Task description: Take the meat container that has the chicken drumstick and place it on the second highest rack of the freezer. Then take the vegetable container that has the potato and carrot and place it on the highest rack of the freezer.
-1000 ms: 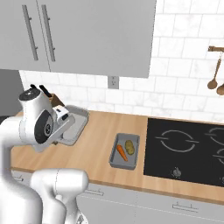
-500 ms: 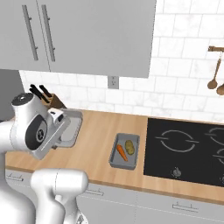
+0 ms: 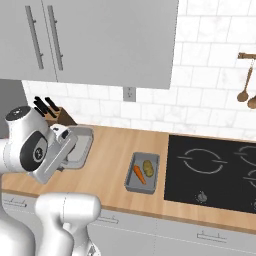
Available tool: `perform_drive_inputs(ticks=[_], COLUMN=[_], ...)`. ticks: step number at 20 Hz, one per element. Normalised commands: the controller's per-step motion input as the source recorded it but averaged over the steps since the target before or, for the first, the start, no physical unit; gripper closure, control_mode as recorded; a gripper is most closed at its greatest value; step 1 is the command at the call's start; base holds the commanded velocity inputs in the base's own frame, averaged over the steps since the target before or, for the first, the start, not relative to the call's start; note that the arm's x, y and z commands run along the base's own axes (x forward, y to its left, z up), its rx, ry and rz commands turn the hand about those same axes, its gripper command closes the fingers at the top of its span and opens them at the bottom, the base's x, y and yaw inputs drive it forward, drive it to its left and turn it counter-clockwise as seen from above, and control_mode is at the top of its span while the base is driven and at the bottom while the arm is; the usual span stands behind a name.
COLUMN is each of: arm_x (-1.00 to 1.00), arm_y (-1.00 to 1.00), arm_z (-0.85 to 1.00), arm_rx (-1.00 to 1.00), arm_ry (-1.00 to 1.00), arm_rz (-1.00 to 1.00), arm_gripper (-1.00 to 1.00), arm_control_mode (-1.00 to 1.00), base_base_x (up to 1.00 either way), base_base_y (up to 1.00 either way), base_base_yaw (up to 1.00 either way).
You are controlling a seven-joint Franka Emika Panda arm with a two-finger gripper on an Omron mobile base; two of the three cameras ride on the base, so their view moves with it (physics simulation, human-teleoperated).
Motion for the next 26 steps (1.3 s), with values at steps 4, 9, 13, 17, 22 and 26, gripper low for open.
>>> perform_drive_inputs(ticks=[4, 9, 13, 17, 22, 26], arm_x=[-0.30, 0.00, 0.00, 0.00, 0.00, 0.00], arm_y=[0.00, 0.00, 0.00, 0.00, 0.00, 0.00], arm_z=[0.00, 0.00, 0.00, 0.00, 0.00, 0.00], arm_rx=[0.00, 0.00, 0.00, 0.00, 0.00, 0.00], arm_ry=[-0.04, 0.00, 0.00, 0.00, 0.00, 0.00], arm_rz=[0.00, 0.00, 0.00, 0.00, 0.00, 0.00], arm_gripper=[1.00, 1.00, 1.00, 1.00, 1.00, 1.00], arm_control_mode=[1.00, 1.00, 1.00, 1.00, 1.00, 1.00], base_base_x=[-0.17, -0.83, -0.91, -0.76, -0.37, -0.01], base_base_y=[0.01, 0.35, 0.65, 0.73, 0.63, 0.97], base_base_yaw=[0.00, 0.23, 0.46, 0.62, 0.66, 0.57])
